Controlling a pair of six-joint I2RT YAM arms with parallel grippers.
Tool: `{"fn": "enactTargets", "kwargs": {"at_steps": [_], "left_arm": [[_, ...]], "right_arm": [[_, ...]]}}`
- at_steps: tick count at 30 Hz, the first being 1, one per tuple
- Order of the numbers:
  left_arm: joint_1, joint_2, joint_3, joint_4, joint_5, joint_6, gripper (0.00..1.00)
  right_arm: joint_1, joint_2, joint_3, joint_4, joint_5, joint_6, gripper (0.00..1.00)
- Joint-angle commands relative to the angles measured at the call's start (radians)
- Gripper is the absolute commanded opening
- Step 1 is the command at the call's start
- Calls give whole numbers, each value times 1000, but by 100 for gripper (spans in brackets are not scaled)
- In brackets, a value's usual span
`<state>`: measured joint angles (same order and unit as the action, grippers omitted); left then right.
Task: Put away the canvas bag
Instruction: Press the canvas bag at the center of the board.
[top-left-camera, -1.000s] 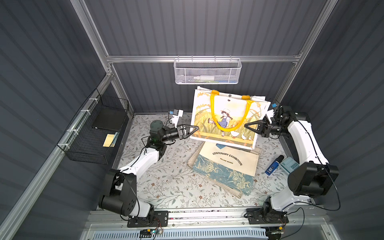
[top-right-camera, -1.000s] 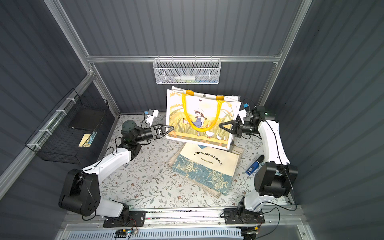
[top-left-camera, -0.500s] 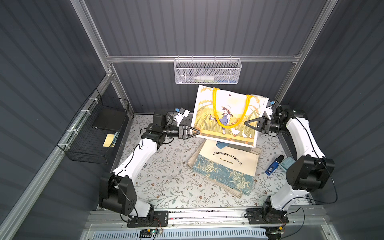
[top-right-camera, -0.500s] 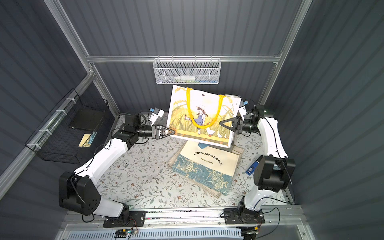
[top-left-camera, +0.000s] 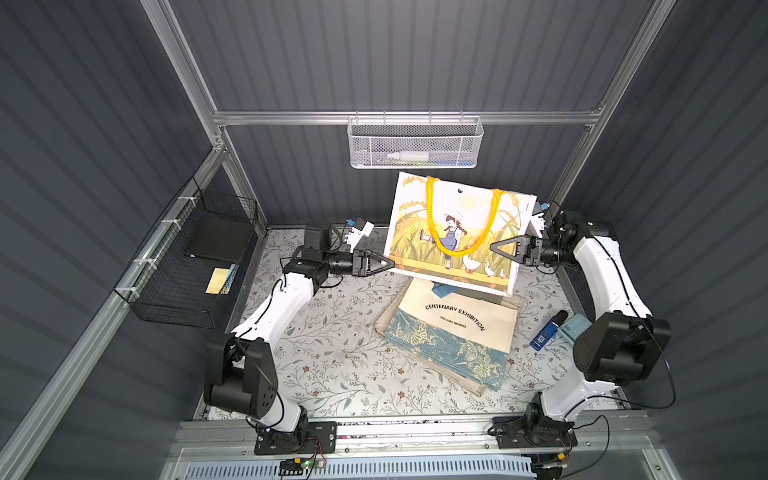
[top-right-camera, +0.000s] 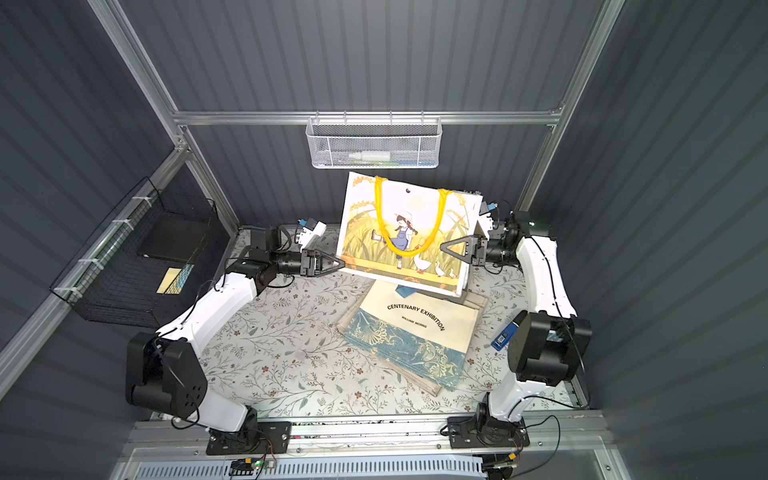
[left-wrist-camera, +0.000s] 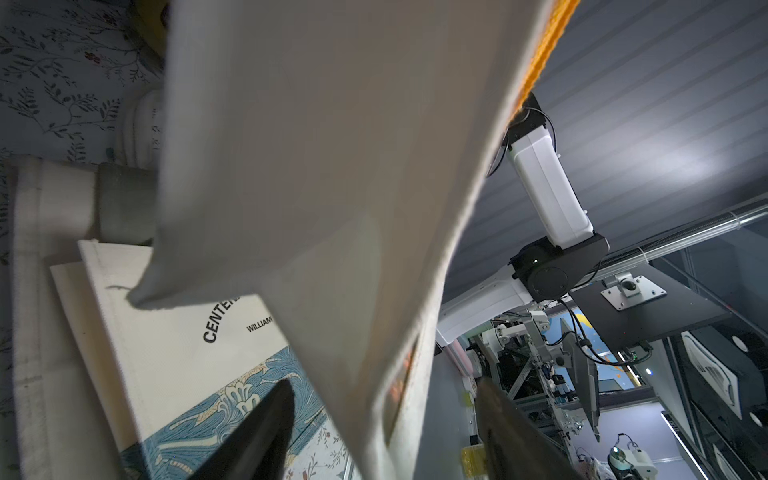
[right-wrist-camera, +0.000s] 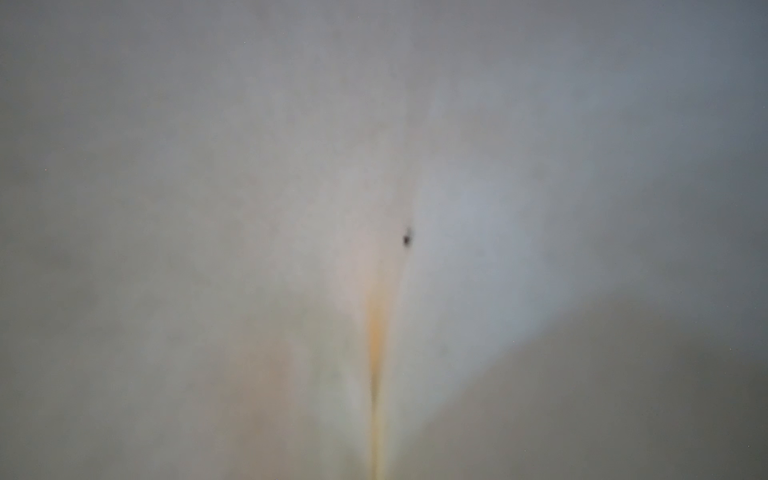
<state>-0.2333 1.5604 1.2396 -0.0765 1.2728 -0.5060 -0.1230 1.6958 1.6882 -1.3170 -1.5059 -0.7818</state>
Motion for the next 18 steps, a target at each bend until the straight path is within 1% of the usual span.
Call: {"fn": "enactTargets", "kwargs": {"at_steps": [1, 3, 4, 5, 7, 9, 11, 14, 15, 18], "left_arm": [[-4, 24, 21, 63, 30, -17, 69], [-9, 39, 22, 78, 20, -8, 68], [-13, 51, 50, 89, 19, -6, 66], [-16, 61, 65, 95, 20, -4, 62], [-24, 78, 75, 114, 6, 1, 51], [-27, 79, 68, 153, -10, 2, 44], [-29, 76, 62, 167, -17, 11, 33], [-31, 51, 41, 151, -29, 39, 11], [-31, 35, -7, 138, -39, 53, 0], [-34, -38, -79, 98, -90, 100, 0]], "right_arm": [[12, -31, -7, 43, -155, 47, 0], [20, -34, -8, 55, -155, 66, 0], [26, -32, -9, 60, -155, 72, 0], [31, -30, -8, 64, -155, 78, 0], [39, -28, -7, 68, -155, 90, 0], [47, -27, -14, 78, -155, 108, 0], [56, -28, -41, 93, -155, 127, 0], [61, -31, -100, 122, -156, 160, 0], [63, -30, -120, 123, -156, 161, 0], [77, -10, -159, 122, -155, 162, 0]]}}
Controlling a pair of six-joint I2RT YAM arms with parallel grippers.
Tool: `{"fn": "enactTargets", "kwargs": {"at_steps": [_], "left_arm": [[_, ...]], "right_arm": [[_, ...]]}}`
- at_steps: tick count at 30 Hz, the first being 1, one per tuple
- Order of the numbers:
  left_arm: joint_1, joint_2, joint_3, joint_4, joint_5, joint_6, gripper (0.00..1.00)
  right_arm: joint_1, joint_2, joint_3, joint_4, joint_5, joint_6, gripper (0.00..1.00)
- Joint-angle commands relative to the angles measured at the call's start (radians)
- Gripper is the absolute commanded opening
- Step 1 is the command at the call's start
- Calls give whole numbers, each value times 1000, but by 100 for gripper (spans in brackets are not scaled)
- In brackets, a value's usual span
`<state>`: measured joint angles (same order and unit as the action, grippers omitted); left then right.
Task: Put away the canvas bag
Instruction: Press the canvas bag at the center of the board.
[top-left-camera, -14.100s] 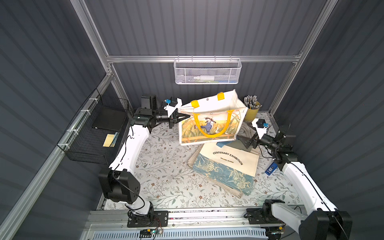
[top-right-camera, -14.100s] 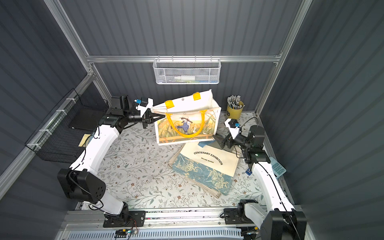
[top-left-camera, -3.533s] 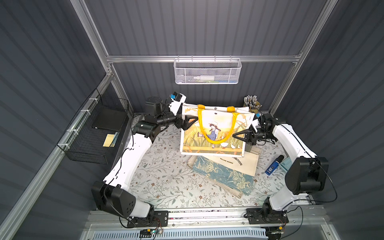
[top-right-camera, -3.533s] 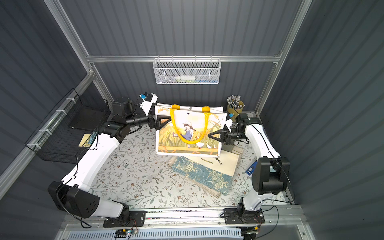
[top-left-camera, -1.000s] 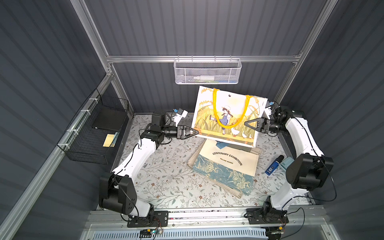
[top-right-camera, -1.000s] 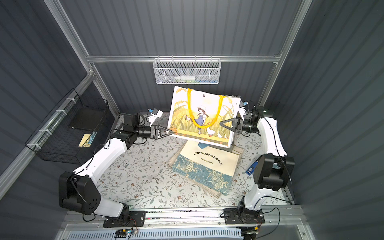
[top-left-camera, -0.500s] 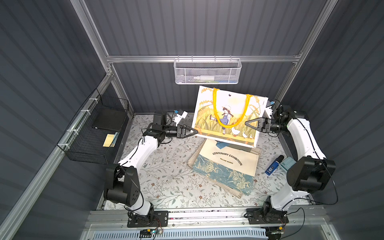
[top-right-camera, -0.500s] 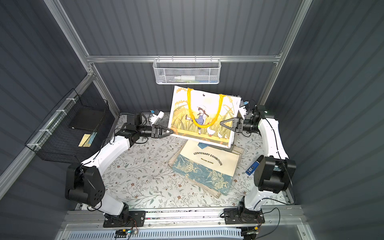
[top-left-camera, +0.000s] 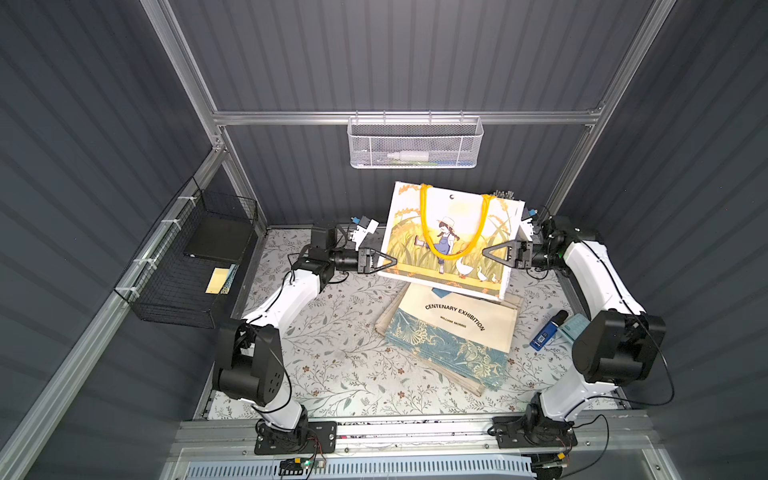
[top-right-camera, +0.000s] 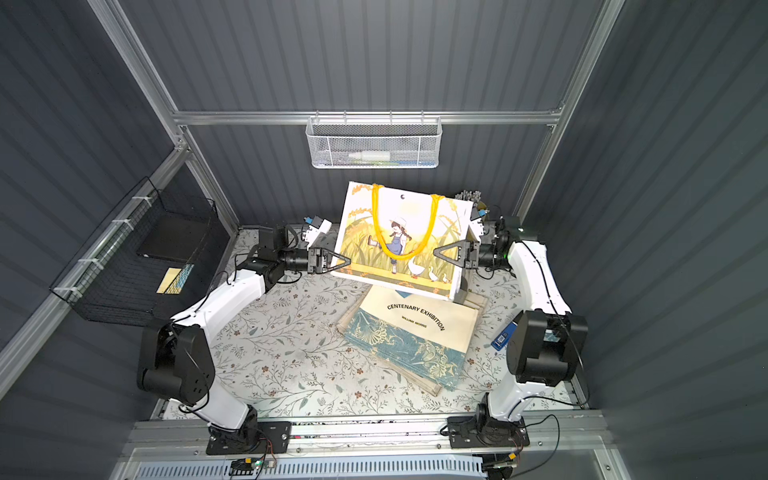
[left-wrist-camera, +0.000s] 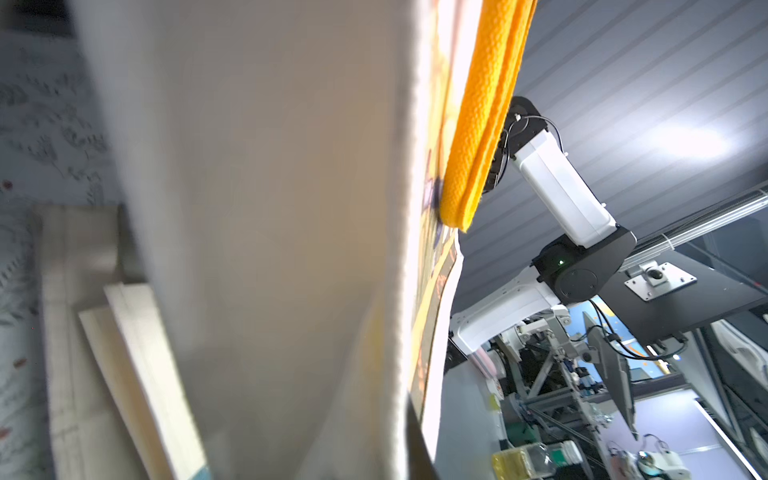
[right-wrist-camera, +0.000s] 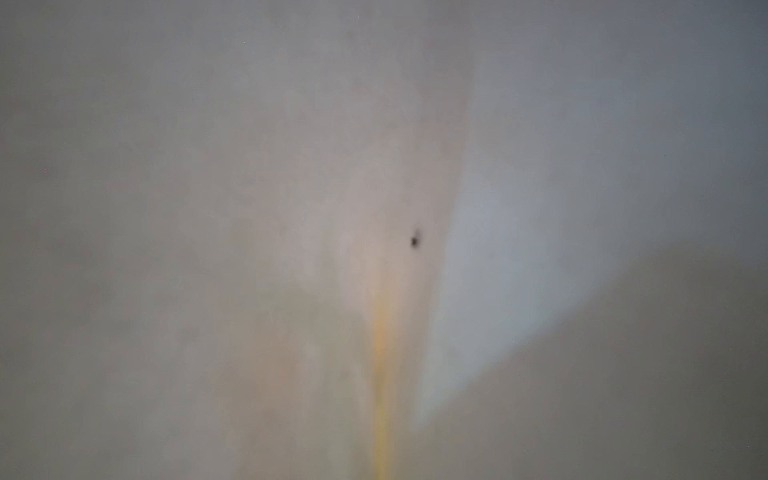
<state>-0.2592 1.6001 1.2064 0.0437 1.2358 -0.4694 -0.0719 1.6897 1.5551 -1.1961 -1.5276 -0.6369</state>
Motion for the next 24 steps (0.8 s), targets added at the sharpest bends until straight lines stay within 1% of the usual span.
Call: {"fn": "enactTargets", "kwargs": {"at_steps": [1, 3, 6, 11, 12, 16, 17, 19, 21, 24], "left_arm": [[-11, -112, -76, -37, -83, 83, 0], [-15, -176, -133, -67, -135, 121, 0], [-17, -265, -226, -76, -206, 138, 0], [-22, -437, -413, 93, -368, 134, 0], [-23, -459, -431, 108, -403, 144, 0], [-25, -464, -449, 73, -450, 199, 0], [-25, -458, -451, 69, -453, 202, 5], [-26, -442, -448, 60, -465, 214, 20], [-26, -427, -438, 36, -478, 233, 30], [-26, -414, -424, 2, -486, 259, 47]], "right_arm": [[30, 11, -37, -2, -134, 18, 0], [37, 46, -54, -26, -134, 2, 0], [49, 125, -49, -152, -134, -116, 0], [69, 162, -27, -152, -134, -101, 0], [70, 163, -15, -151, -134, -96, 0], [69, 160, -1, -153, -134, -82, 0], [70, 158, -2, -153, -134, -81, 0], [70, 147, -6, -152, -134, -81, 0], [71, 134, -6, -154, -134, -81, 0], [72, 115, 2, -153, -134, -83, 0]]}}
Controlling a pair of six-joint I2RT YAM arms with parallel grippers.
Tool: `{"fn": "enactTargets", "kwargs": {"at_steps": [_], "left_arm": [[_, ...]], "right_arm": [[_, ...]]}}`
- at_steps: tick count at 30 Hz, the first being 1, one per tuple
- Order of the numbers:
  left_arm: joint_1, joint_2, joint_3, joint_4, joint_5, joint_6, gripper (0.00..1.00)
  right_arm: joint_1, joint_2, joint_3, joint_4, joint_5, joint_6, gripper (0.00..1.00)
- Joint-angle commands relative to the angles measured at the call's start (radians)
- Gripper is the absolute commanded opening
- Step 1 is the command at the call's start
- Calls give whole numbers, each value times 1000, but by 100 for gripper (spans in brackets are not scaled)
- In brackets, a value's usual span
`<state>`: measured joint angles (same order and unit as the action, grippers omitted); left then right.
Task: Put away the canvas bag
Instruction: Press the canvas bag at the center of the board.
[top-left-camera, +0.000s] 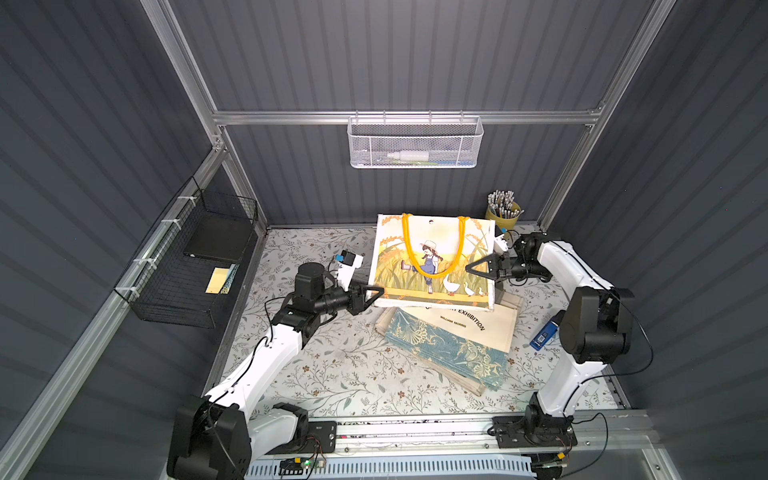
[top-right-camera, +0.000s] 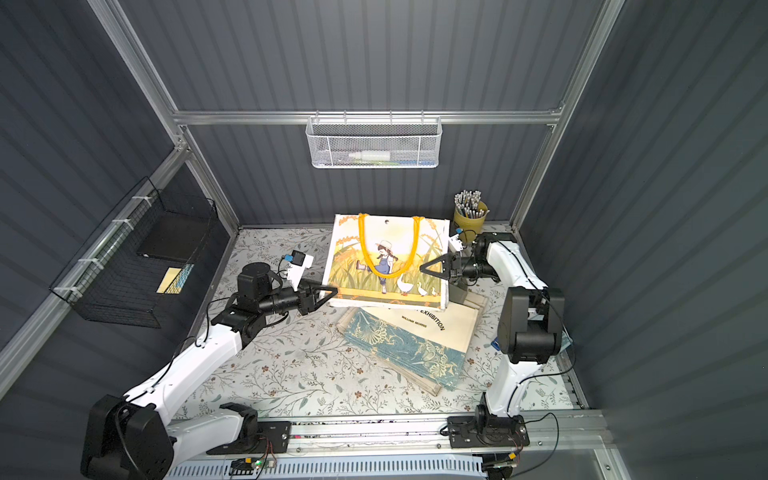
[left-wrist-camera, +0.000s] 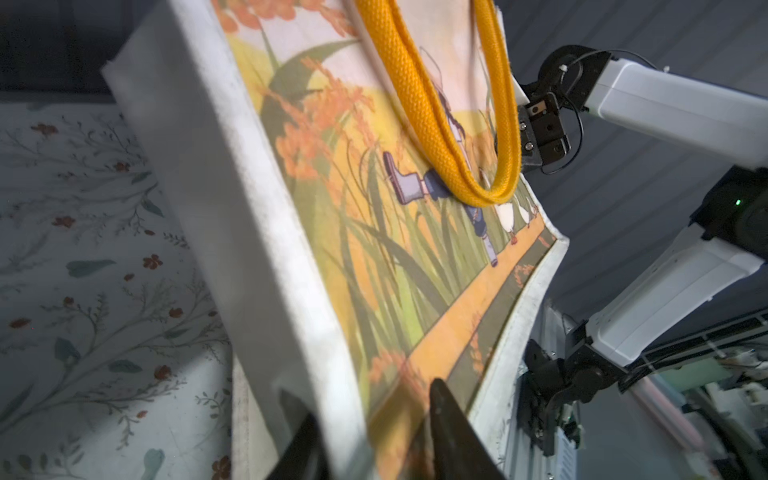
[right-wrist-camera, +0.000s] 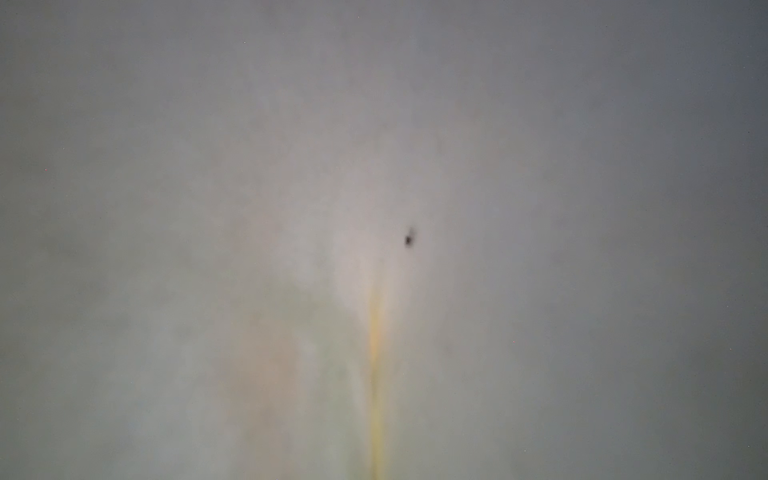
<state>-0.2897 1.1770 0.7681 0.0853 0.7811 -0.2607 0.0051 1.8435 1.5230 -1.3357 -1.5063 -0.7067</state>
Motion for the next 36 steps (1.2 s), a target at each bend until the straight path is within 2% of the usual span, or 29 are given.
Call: {"fn": "enactTargets", "kwargs": {"at_steps": [1, 3, 9, 12, 14, 19, 22, 26, 31, 36], "left_arm": [[4, 12, 20, -52, -39, 58, 54], [4, 16, 34, -77, -43, 74, 67], [9, -21, 114, -221, -146, 128, 91], [29, -56, 130, -217, -104, 115, 99], [52, -53, 154, -234, -18, 99, 100], [157, 61, 249, -386, 218, 92, 100], [203, 150, 252, -356, 383, 38, 100], [203, 277, 289, -342, 548, 2, 100], [138, 320, 327, -404, 569, 58, 100], [115, 337, 292, -319, 558, 5, 100]], "right_arm": [[-5, -45, 36, -13, -155, -16, 0], [-5, -54, 41, -12, -155, -17, 0], [-5, -78, 40, -12, -155, -23, 0], [-5, -81, 34, -10, -155, -25, 0], [-5, -81, 32, -11, -155, -27, 0], [-6, -87, 48, -11, -155, -28, 0], [-6, -101, 56, -11, -156, -30, 0], [-7, -117, 58, -11, -155, -32, 0], [-5, -128, 74, -12, -155, -32, 0], [-5, -132, 77, -13, -155, -30, 0]]}}
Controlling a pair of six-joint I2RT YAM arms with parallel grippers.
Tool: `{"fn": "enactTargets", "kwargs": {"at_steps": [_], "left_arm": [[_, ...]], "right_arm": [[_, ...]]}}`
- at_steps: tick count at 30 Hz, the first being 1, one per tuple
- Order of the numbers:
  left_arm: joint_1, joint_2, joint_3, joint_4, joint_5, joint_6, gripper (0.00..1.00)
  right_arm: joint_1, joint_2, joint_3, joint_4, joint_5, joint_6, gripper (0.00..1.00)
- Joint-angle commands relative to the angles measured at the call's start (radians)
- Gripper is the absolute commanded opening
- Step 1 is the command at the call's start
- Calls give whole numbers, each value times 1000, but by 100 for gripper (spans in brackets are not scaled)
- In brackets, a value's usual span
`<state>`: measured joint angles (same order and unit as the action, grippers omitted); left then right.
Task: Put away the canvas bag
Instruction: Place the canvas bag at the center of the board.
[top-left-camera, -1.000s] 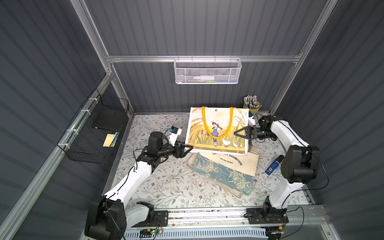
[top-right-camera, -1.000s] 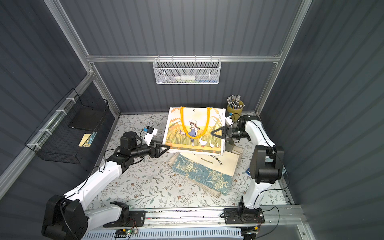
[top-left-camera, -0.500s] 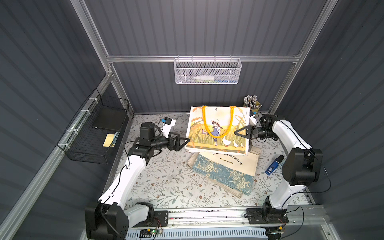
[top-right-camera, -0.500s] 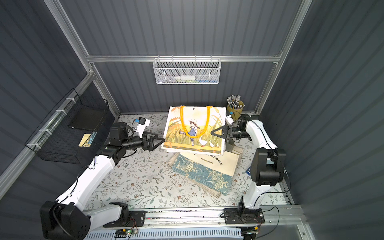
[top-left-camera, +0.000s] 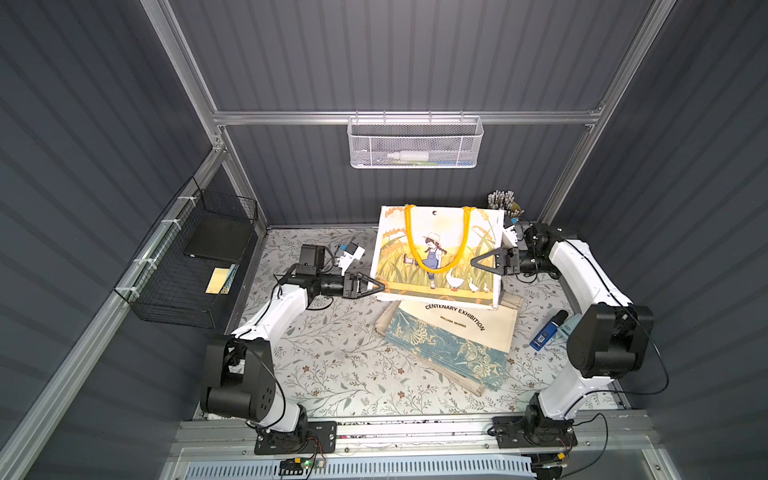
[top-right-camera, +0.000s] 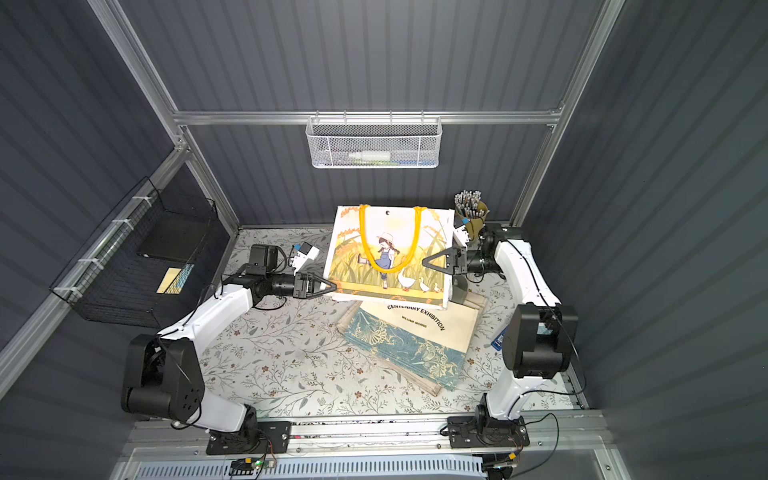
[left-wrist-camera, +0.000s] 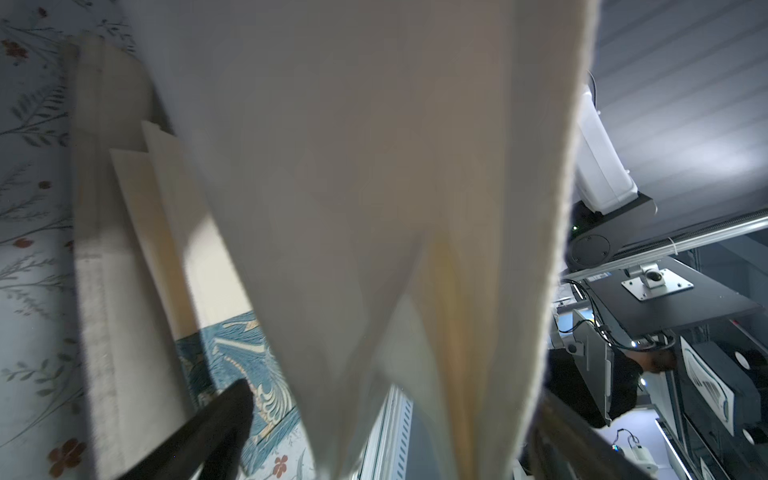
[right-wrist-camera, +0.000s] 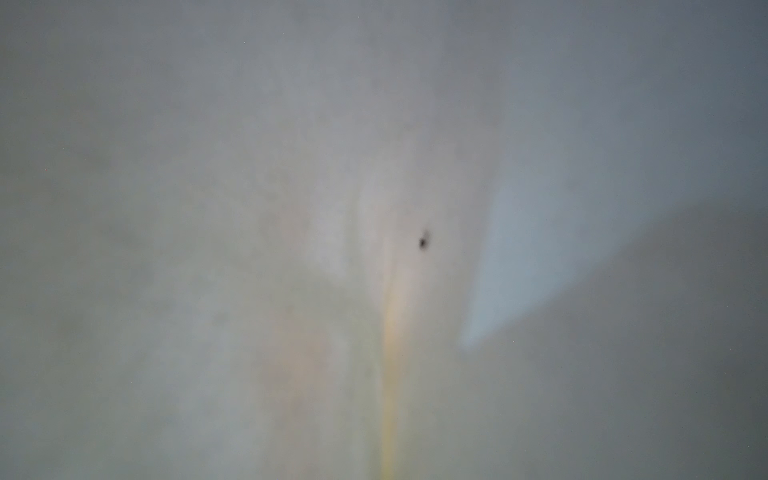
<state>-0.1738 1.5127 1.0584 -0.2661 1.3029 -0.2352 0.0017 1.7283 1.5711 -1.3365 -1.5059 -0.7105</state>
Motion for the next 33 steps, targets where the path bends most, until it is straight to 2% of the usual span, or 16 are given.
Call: {"fn": "enactTargets", "kwargs": {"at_steps": [1, 4, 6, 9, 15, 20, 24, 29, 33], "left_arm": [[-3, 3, -10, 63, 39, -39, 99], [-17, 6, -50, 218, 35, -141, 100], [-37, 13, -50, 246, 26, -147, 93], [-57, 33, -36, 251, 22, -135, 57], [-69, 35, -23, 221, -15, -96, 0], [-67, -26, -16, 191, -99, -48, 0], [-69, -37, 18, 166, -106, -34, 0], [-69, 102, 180, -136, -89, 141, 0], [-79, 203, 285, -249, -156, 203, 0]], "right_arm": [[-2, -18, 30, -12, -156, -26, 0], [-1, -21, 38, -11, -155, -24, 0], [-1, -21, 40, -11, -155, -24, 0], [-1, -21, 36, -12, -155, -25, 0], [-2, -20, 10, -10, -155, -29, 0], [-15, -30, -65, -10, -156, -38, 0], [-19, -55, -156, -10, -155, -59, 0], [-49, -106, -314, -10, -156, -68, 0], [-84, -173, -430, 9, -154, -73, 0]]}}
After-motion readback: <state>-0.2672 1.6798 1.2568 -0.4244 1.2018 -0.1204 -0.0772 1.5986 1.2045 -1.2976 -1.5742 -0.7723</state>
